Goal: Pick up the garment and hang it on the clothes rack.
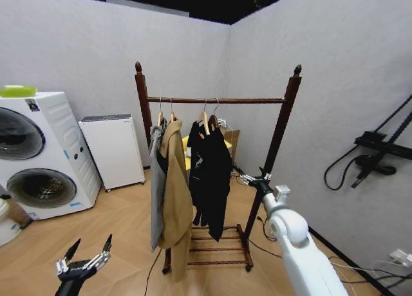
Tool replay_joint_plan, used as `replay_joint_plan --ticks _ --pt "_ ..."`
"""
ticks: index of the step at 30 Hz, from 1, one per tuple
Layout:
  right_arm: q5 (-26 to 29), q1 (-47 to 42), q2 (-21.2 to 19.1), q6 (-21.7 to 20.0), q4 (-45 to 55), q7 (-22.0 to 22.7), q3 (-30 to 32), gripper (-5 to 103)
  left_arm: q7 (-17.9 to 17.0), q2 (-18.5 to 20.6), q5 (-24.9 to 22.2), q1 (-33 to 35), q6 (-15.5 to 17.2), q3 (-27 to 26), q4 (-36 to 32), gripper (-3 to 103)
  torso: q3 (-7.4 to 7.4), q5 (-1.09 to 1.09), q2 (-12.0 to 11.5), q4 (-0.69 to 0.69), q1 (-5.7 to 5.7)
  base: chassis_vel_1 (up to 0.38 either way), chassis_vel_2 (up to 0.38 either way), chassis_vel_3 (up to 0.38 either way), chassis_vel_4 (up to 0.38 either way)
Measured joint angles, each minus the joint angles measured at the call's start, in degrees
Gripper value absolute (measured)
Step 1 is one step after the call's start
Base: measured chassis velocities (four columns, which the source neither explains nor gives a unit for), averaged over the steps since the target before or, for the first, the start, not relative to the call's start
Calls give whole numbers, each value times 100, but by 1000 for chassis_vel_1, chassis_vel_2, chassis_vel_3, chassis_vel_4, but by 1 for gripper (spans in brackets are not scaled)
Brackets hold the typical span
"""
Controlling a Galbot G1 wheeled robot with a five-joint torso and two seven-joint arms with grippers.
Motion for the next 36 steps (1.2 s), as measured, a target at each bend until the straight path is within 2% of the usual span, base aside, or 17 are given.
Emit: replay_joint_plan --ticks 6,13,36 --pt "-307 -282 109 325 49 -39 140 100 0 0 0 0 0 0 0 100 0 0 -1 0 1 0 0 0 0" --pt "-413 -359 179 577 -123 -61 135 100 0 0 0 0 0 0 0 100 1 1 -2 1 1 0 0 0 0" --pt "-291 -526 107 850 -163 -128 419 100 0 0 0 0 0 0 0 100 1 1 -2 0 2 -37 -39 -34 -37"
